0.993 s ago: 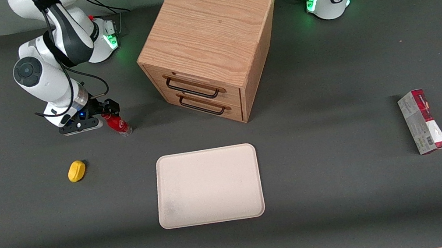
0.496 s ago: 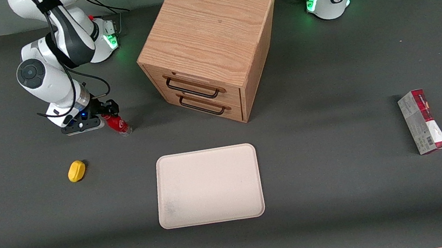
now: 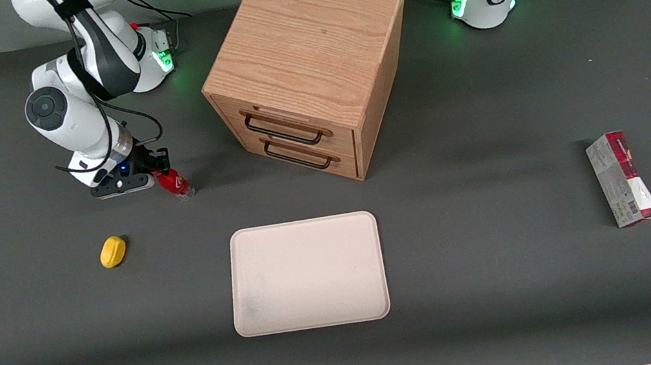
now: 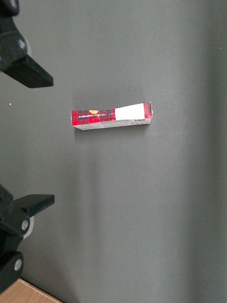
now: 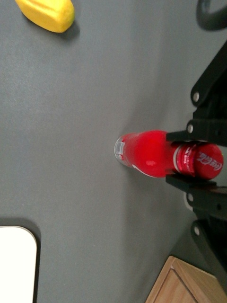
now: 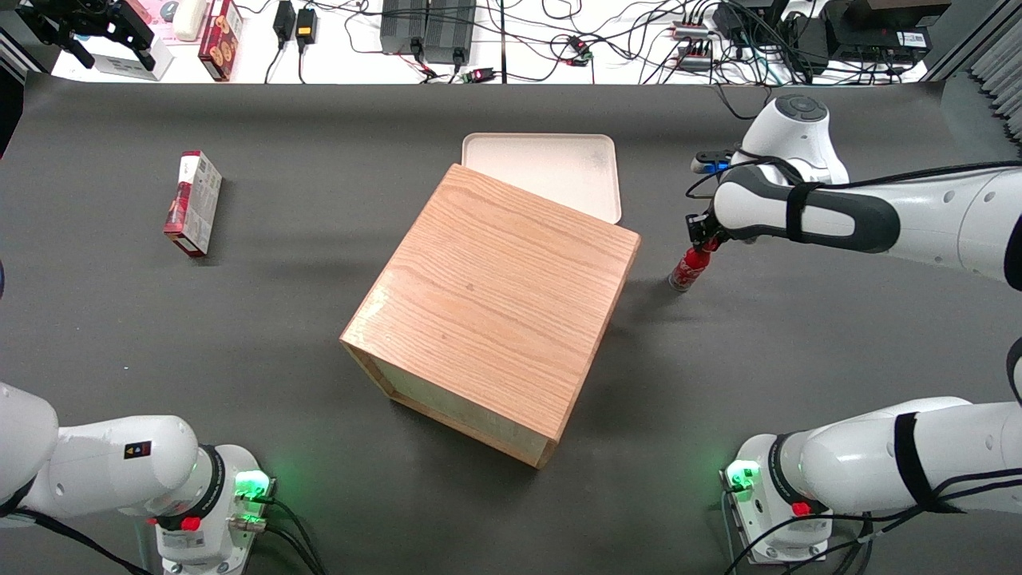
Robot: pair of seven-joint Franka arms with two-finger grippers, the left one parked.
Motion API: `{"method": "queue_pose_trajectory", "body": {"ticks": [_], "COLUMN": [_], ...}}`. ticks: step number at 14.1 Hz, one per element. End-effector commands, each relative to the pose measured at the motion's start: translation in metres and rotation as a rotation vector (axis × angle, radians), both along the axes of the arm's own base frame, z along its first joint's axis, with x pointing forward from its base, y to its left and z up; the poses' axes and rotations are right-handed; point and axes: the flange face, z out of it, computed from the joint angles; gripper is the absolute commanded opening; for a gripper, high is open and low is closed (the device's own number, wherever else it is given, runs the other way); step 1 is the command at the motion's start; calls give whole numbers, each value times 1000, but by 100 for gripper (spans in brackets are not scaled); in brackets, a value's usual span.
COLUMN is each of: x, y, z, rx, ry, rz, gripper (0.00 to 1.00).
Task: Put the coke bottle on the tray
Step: 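Lower the right gripper around the bottle cap and close it, then lift the bottle and carry it toward the white tray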
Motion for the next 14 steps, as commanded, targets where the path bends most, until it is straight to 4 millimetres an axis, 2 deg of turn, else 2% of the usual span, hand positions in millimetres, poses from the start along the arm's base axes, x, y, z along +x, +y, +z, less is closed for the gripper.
{"method": "queue_pose_trajectory", "body": {"ticks": [1, 3, 5, 8, 12, 14], "x": [-2, 1, 11, 37, 79, 105], "y": [1, 2, 4, 9, 10, 11], "z": [0, 5, 26, 83, 174, 209], "rx": [5, -1, 0, -5, -9, -9], "ry": [-10, -14, -11, 19, 48, 59], "rz": [25, 27, 27, 20, 0, -9], "gripper": [0, 0, 0, 0, 0, 0]}}
